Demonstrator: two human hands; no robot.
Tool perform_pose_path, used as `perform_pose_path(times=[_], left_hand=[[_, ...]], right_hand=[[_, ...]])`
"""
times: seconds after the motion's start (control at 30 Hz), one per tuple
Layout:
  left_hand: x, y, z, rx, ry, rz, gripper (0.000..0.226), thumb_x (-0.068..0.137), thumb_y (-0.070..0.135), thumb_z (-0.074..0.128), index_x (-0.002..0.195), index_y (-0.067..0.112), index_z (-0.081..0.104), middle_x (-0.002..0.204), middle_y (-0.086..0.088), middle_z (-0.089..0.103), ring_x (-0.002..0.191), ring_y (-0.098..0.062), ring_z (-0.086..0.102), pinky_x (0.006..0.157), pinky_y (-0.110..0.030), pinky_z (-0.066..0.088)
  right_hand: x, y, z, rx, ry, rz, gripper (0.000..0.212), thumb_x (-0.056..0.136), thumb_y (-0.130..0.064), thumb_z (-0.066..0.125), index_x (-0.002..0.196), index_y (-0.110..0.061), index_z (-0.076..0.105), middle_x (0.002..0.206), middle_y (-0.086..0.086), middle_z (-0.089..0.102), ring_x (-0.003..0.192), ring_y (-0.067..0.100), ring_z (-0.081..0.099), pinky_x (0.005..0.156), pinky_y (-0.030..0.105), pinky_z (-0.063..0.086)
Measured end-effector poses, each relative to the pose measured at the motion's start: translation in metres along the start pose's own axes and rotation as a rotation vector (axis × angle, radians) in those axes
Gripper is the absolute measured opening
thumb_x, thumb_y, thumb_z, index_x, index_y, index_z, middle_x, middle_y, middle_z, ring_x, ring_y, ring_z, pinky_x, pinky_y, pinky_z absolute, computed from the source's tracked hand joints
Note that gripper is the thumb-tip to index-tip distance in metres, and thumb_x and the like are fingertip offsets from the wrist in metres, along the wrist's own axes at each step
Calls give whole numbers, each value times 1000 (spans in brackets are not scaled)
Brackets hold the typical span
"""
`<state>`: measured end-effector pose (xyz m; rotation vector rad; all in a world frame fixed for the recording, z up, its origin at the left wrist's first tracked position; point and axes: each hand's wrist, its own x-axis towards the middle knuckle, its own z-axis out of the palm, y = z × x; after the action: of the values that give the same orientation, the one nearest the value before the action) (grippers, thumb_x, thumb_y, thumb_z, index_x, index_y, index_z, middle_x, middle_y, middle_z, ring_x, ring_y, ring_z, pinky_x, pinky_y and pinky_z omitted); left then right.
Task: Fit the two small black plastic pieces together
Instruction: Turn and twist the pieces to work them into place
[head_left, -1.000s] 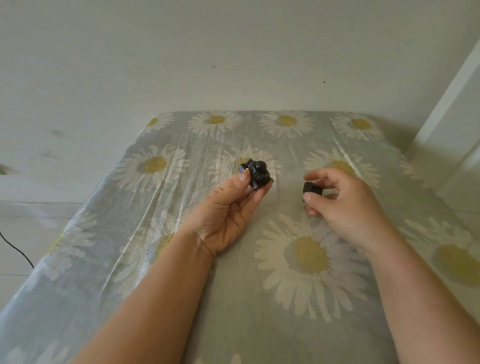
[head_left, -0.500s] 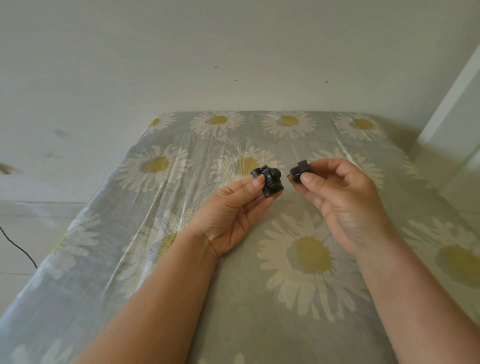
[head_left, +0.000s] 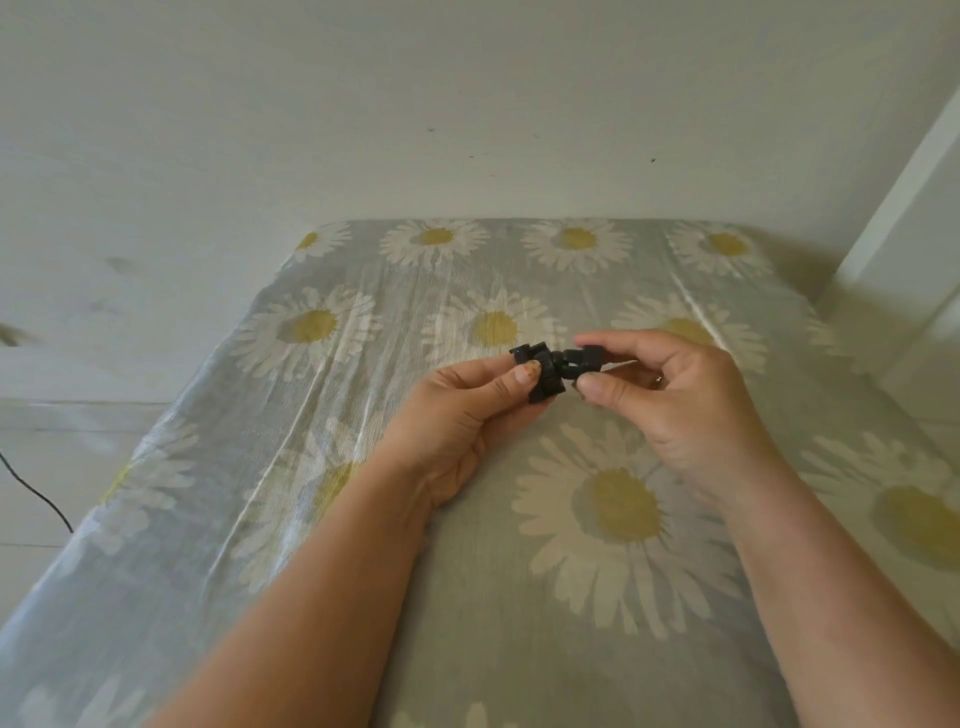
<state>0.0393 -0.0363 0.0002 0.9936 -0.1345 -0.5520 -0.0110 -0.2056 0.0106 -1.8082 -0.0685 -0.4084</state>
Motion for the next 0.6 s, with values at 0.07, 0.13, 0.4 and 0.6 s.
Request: perform_pose_path(times=[0.07,0.13,0.4,0.6], left_hand=[[-1,0,-2,56,28,-8,31,63,8,68,92,-2,71,85,-13,75,79,-18,72,65,-20,56],[-2,1,-5,116,39,-10,30,61,9,69,89,0,72,84,-13,75,79,-18,72,66,-20,56],[-4,1,-8,271,63,-10,31,56,16,75,86,6,75,87,-14,75,82,-21,72,69,-23,56],[-5,0,-6,360,82,-13,38,48,24,79,84,11,77,90,-16,75,90,-27,71,77,-28,57]], right_hand=[[0,1,-1,-7,-30,21,34,75,-9,76,87,-41,73,78,-11,74,70,9,66,71,17,52],[-1,4,-2,-24,-56,34,35,77,-10,75,87,-43,73,78,-5,73,72,15,65,73,21,52],[-2,9,-4,13,-110,57,40,78,-3,72,87,-41,74,85,-10,77,76,4,70,76,18,51],[-3,11,-5,45,-129,70,42,77,2,71,85,-39,75,83,-11,77,74,4,71,72,14,50]])
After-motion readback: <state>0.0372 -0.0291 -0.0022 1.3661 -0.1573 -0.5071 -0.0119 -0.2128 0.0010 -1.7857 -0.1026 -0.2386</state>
